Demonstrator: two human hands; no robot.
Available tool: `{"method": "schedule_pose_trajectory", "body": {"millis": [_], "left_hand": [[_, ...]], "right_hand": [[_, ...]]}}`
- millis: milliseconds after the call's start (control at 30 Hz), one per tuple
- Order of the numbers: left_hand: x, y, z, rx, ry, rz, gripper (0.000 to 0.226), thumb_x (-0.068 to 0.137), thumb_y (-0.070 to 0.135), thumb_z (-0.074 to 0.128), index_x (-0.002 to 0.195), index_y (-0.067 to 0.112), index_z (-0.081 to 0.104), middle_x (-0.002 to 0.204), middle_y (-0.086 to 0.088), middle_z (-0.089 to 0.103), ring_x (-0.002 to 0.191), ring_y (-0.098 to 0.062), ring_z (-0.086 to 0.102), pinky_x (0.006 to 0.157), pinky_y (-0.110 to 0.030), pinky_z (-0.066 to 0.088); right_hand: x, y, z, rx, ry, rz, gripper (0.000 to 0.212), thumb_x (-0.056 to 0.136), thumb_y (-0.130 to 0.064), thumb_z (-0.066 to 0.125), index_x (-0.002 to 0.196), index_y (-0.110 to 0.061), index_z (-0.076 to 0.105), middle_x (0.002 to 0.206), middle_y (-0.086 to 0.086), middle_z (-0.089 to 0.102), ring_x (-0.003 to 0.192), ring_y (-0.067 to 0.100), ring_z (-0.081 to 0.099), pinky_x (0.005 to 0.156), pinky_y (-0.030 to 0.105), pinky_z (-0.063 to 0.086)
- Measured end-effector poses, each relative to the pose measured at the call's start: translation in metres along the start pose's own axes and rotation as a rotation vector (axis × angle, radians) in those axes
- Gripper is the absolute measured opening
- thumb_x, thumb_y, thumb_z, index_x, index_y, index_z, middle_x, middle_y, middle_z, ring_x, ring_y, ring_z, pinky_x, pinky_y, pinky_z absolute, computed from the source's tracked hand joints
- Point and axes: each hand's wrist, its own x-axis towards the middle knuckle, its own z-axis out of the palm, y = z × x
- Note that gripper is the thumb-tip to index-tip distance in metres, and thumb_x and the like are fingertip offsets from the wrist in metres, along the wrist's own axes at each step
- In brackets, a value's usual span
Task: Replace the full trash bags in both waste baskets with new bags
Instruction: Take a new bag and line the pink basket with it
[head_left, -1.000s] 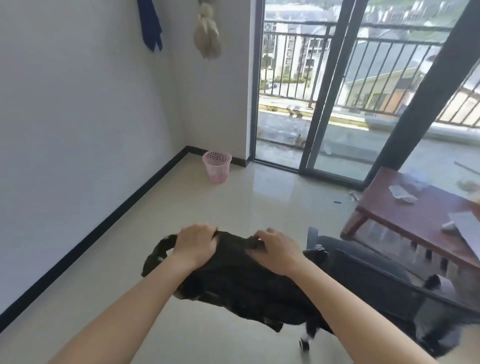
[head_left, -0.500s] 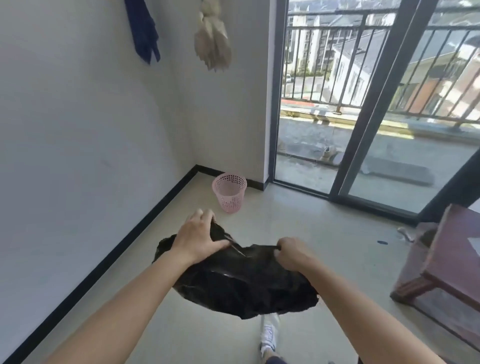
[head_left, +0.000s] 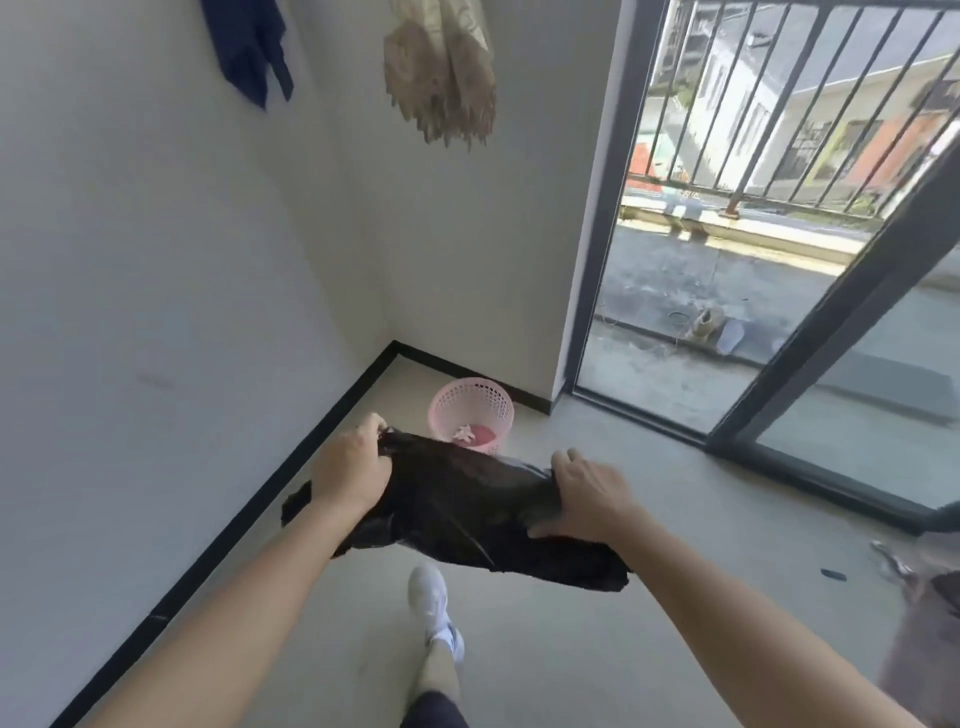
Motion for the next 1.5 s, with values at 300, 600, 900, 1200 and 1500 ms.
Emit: {"method": "schedule_pose_trajectory", "body": {"millis": [300, 600, 900, 1200, 1500], "left_hand": [[0.238, -0.025, 0.047, -0.07, -0.308, -0.088, 0.014, 0.093, 0.02, 0.048, 0.106, 0.018, 0.055, 0.093, -0.002, 0.065, 0.08, -0.026, 0.064, 0.065, -0.032, 0.052], [0.383, -0.03, 0.141, -0.498, -0.573, -0.111, 0.042, 0.086, 0.021, 0.068, 0.124, 0.021, 0.051, 0.106, 0.0, 0.065, 0.099, -0.025, 0.061, 0.08, -0.03, 0.045], [0.421, -0.096, 0.388, -0.844, -0.661, -0.51, 0.028, 0.083, 0.024, 0.065, 0.11, 0.026, 0.061, 0.106, 0.002, 0.071, 0.098, -0.019, 0.068, 0.086, -0.042, 0.057], [0.431, -0.136, 0.54, -1.043, -0.595, -0.859, 0.033, 0.086, 0.004, 0.053, 0.116, 0.015, 0.063, 0.108, -0.006, 0.073, 0.097, -0.024, 0.071, 0.08, -0.038, 0.06], [0.432, -0.167, 0.614, -0.36, -0.508, -0.41, 0.034, 0.087, 0.027, 0.063, 0.113, 0.011, 0.051, 0.114, -0.009, 0.057, 0.1, -0.031, 0.058, 0.081, -0.034, 0.045]], "right_hand": [[0.21, 0.005, -0.054, 0.424, 0.065, 0.51, 0.042, 0.09, -0.007, 0.045, 0.132, -0.012, 0.041, 0.108, 0.017, 0.063, 0.102, 0.037, 0.059, 0.078, 0.039, 0.047], [0.375, -0.046, -0.054, 0.908, 0.224, 0.524, 0.083, 0.085, -0.015, 0.069, 0.155, -0.02, 0.025, 0.133, 0.003, 0.059, 0.118, 0.024, 0.056, 0.092, 0.025, 0.044], [0.539, -0.037, 0.15, 1.045, 0.166, 0.565, 0.062, 0.09, -0.023, 0.062, 0.147, -0.024, 0.039, 0.107, -0.007, 0.066, 0.104, 0.022, 0.062, 0.083, 0.026, 0.043], [0.614, -0.009, 0.297, 0.619, 0.033, 0.337, 0.058, 0.085, -0.02, 0.049, 0.143, -0.025, 0.047, 0.144, 0.017, 0.036, 0.135, 0.039, 0.032, 0.116, 0.057, 0.023], [0.701, 0.016, 0.382, 0.491, -0.549, 0.25, 0.047, 0.098, -0.022, 0.043, 0.144, -0.012, 0.044, 0.148, 0.015, 0.041, 0.133, 0.037, 0.04, 0.107, 0.038, 0.036]]}}
